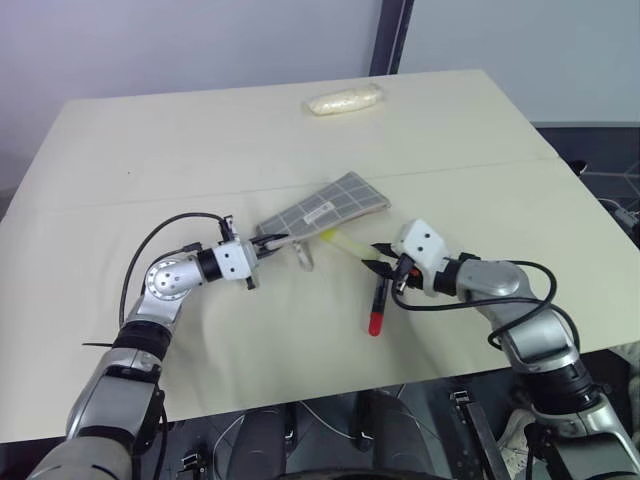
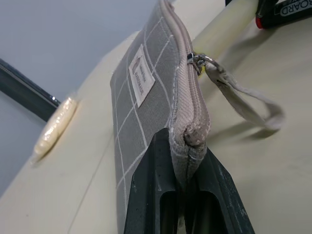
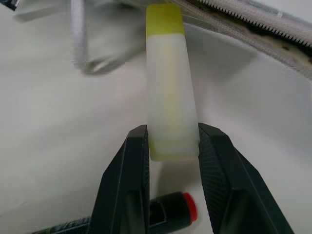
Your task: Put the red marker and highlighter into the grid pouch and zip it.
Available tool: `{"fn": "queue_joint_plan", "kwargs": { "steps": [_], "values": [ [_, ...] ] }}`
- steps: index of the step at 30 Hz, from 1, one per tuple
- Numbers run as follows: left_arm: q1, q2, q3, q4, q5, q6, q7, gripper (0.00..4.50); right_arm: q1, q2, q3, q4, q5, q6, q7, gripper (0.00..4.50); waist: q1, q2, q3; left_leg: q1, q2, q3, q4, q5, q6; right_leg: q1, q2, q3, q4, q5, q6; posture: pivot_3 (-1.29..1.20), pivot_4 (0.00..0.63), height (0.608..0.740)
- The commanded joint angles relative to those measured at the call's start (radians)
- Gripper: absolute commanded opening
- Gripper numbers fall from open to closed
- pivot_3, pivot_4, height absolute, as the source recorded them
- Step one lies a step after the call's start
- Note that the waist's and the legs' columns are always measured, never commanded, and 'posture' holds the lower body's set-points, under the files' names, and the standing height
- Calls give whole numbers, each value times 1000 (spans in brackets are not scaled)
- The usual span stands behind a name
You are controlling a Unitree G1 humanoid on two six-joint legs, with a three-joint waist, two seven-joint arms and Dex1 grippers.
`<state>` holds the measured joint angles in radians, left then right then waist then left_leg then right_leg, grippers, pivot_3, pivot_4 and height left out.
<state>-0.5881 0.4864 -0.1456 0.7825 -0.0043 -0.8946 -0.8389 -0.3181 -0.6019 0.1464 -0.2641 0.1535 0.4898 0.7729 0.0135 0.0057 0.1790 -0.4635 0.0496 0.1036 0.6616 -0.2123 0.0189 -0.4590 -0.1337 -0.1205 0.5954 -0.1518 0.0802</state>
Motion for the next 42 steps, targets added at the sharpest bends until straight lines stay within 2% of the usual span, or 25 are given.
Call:
{"fn": "queue_joint_plan", "kwargs": {
  "steps": [1,4,8,15,31,36,42],
  "values": [
    [-39,12,45,16,-49,48,0,0,52,-64,-127,-130,77,31,33,816,1,0,0,0,0,0,0,0,0,0,0,0,0,0,0,0,150,740],
    [-51,23,62,31,-74,62,-23,0,147,-131,-252,-224,142,87,55,816,5,-1,0,-1,-1,-2,1,0,0,1,0,0,0,0,0,0,150,740],
    [-52,17,71,41,-104,59,-70,0,175,-133,-272,-261,163,114,17,816,-3,-2,1,-1,0,-1,1,-1,1,1,0,0,-1,0,0,0,150,740],
    [-95,-7,73,86,-103,59,-104,0,144,-95,-189,-242,122,106,-53,816,-1,-3,1,0,2,-1,2,-2,-1,0,0,0,-1,0,0,0,150,740],
    [-48,4,33,42,-48,-39,-138,0,83,-97,-124,-180,106,89,-52,816,-1,-3,1,0,1,0,3,-1,1,0,0,1,-1,0,0,0,150,740],
    [-42,9,-13,10,-49,-95,-202,0,-31,-140,40,-85,-35,-2,7,816,-3,-3,1,0,1,0,3,-1,1,0,0,1,-2,0,0,0,150,740],
    [-65,3,-23,2,-108,-78,-259,0,-131,-98,128,-51,-102,-71,25,816,-1,-3,1,-1,1,1,3,-1,1,-1,0,1,-1,0,0,0,150,740]
  ]
}}
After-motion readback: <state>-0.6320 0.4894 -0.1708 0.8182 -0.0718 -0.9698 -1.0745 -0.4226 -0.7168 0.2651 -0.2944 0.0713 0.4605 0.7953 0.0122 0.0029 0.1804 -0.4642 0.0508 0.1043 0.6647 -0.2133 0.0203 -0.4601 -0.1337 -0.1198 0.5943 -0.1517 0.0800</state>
